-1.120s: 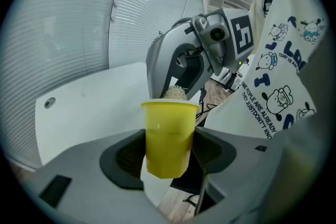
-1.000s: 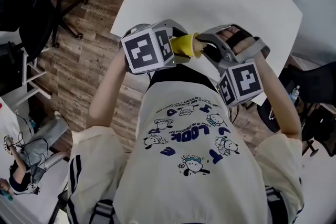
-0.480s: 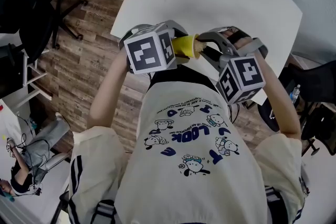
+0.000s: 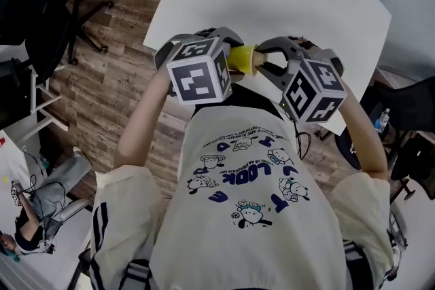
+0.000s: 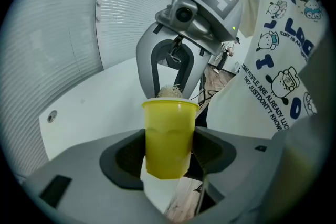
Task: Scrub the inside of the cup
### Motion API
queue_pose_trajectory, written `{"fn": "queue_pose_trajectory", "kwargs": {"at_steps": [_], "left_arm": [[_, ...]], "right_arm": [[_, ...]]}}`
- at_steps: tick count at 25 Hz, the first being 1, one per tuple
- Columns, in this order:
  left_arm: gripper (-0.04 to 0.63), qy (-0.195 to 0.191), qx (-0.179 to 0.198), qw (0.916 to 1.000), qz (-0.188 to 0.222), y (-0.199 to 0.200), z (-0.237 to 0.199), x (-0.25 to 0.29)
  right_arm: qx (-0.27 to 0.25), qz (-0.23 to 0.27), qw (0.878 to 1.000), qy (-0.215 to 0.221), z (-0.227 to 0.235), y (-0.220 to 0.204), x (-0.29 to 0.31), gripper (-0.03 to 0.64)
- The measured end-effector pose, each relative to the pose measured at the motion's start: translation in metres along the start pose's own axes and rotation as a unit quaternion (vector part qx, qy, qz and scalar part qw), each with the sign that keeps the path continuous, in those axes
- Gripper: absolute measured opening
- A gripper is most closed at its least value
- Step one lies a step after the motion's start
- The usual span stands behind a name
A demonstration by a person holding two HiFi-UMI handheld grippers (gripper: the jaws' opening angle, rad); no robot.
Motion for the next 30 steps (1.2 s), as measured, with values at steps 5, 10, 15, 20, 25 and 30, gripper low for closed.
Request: {"fn": "queue_pose_trajectory", "kwargs": {"at_steps": [5,10,15,20,25,30], "left_arm": [[0.301,0.039,0.022,0.999,-0.005,0.001,-0.004,-0.001],[0.301,0.081,0.042,0.9957,-0.013,0.001,-0.011,-0.002],[0.301,0.13,0.073,0.9886,-0.02,0.005,-0.019,-0.006],[0.301,0.17,0.107,0.979,-0.034,0.007,-0.024,-0.005],[0.301,0.192,0.129,0.9719,-0.043,0.007,-0.026,-0.005],[0.301,0.255,0.182,0.948,-0.056,0.011,-0.032,-0.011]], "right_arm": [[0.055,0.017,0.998,0.01,0.004,0.0,0.0,0.1],[0.088,0.029,0.996,0.004,0.01,-0.001,0.001,0.098],[0.141,0.052,0.989,0.007,0.016,-0.001,-0.001,0.098],[0.174,0.061,0.983,0.012,0.019,-0.004,-0.001,0.098],[0.203,0.071,0.976,0.018,0.021,-0.005,-0.001,0.098],[0.277,0.109,0.954,0.034,0.028,-0.01,-0.004,0.098]]}}
Point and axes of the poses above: the fingertips, and each gripper's own axes: x forward along the fingers, z to its right, y out of its top, the point moved 2 cm from there along -x, backward along the fingers, and after that the axes turned 5 degrees about -x, right-handed, at the moved point
